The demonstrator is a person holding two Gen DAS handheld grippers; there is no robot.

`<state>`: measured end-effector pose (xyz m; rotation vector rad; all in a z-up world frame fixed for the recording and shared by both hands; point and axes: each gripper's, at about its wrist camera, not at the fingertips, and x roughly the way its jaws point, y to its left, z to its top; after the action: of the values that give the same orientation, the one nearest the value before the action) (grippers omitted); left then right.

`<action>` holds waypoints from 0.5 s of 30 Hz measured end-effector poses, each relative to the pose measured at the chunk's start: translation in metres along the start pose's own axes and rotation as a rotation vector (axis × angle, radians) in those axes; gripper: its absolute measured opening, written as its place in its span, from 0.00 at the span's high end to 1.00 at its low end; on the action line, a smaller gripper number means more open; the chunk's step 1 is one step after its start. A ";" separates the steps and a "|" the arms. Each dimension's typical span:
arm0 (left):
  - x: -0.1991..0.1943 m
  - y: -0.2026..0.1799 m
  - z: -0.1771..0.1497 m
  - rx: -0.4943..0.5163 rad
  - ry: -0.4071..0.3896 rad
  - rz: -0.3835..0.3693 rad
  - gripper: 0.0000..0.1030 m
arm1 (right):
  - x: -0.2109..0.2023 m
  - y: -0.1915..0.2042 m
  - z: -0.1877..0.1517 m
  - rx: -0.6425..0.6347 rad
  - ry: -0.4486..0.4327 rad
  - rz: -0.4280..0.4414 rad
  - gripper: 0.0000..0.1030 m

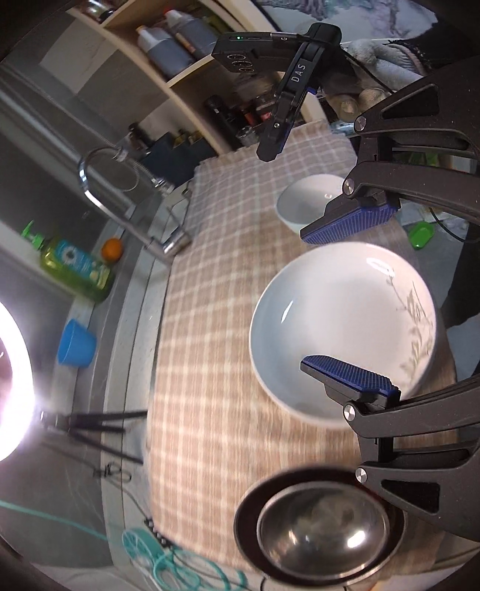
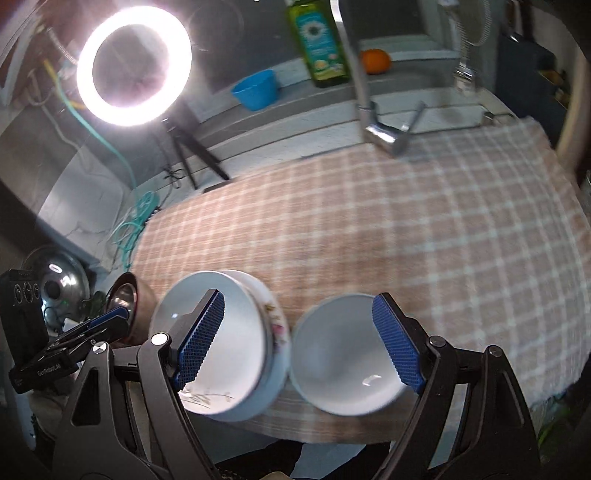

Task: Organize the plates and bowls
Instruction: 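Move the right gripper to the pale blue-white bowl and grasp its rim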

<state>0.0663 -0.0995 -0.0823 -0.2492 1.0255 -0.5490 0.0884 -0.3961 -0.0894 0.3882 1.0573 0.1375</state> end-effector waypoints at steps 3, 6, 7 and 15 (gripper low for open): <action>0.014 -0.015 -0.001 0.026 0.028 -0.022 0.40 | -0.003 -0.023 -0.006 0.044 0.006 -0.023 0.18; 0.028 -0.030 -0.004 0.056 0.060 -0.038 0.40 | -0.003 -0.041 -0.014 0.076 0.014 -0.040 0.18; 0.034 -0.035 -0.005 0.067 0.074 -0.044 0.40 | -0.003 -0.046 -0.017 0.084 0.018 -0.043 0.18; 0.073 -0.067 -0.014 0.132 0.167 -0.078 0.41 | 0.008 -0.071 -0.034 0.118 0.069 -0.044 0.18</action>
<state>0.0620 -0.1943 -0.1135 -0.1277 1.1396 -0.7144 0.0575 -0.4506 -0.1376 0.4695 1.1442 0.0494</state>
